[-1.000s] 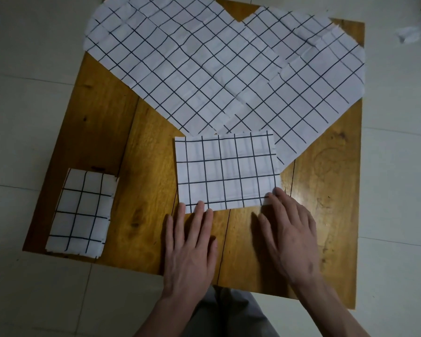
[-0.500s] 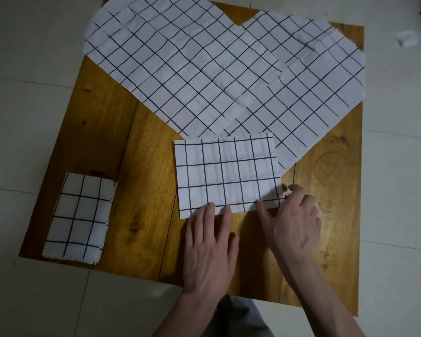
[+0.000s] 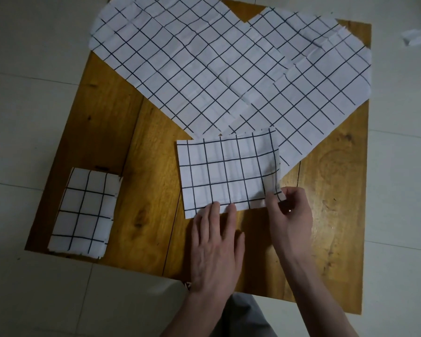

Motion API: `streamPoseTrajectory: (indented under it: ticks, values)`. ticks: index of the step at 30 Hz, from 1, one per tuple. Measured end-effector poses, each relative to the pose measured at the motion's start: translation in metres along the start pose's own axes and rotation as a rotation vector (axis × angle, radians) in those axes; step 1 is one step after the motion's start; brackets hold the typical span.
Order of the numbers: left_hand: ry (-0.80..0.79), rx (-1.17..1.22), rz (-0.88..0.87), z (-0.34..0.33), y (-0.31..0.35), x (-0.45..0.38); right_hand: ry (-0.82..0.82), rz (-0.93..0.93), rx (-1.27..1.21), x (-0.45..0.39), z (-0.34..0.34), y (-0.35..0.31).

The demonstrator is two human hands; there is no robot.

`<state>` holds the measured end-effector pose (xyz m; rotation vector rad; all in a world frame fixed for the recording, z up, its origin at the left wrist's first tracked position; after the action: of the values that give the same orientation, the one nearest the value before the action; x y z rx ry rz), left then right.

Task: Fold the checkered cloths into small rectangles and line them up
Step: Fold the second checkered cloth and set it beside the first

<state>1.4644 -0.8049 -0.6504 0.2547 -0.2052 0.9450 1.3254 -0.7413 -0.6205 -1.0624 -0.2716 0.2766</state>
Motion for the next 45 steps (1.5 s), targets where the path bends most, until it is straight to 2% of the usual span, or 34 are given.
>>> streamPoseTrajectory:
  ticks: [5, 9, 19, 26, 30, 38, 45]
  values:
    - [0.018, 0.011, -0.008, -0.001, 0.005, 0.008, 0.063, 0.005, -0.086, 0.009, 0.006, -0.002]
    - [0.018, 0.009, -0.042, -0.006, 0.008, 0.011, 0.055, 0.067, -0.078, 0.02, 0.015, -0.007]
    - [0.014, 0.117, -0.079, -0.003, -0.002, 0.008, -0.058, 0.484, 0.112, 0.038, 0.002, -0.017]
    - [0.107, 0.236, 0.124, 0.01, -0.037, -0.003, -0.227, 0.72, 0.306, 0.039, -0.023, -0.019]
    - [0.128, 0.233, 0.149, 0.011, -0.052, -0.007, -0.34, 0.866, 0.491, 0.04, -0.041, -0.014]
    - [0.122, 0.241, 0.14, 0.009, -0.063, -0.011, -0.477, 0.876, 0.518, 0.041, -0.059, -0.005]
    - [0.136, 0.193, 0.031, 0.008, -0.069, -0.011, -0.548, 0.718, 0.513, 0.041, -0.052, 0.007]
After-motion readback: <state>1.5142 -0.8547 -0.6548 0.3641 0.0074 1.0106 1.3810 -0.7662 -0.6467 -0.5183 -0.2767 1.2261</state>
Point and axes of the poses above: each hand's wrist, its own x-axis away from the middle knuckle, its own z-axis out of the back of the hand, y = z × x, the point moved 1 cm from there along -x, towards the middle knuckle, and after that the axes turned 15 degrees about z, right-handed, at the moved point
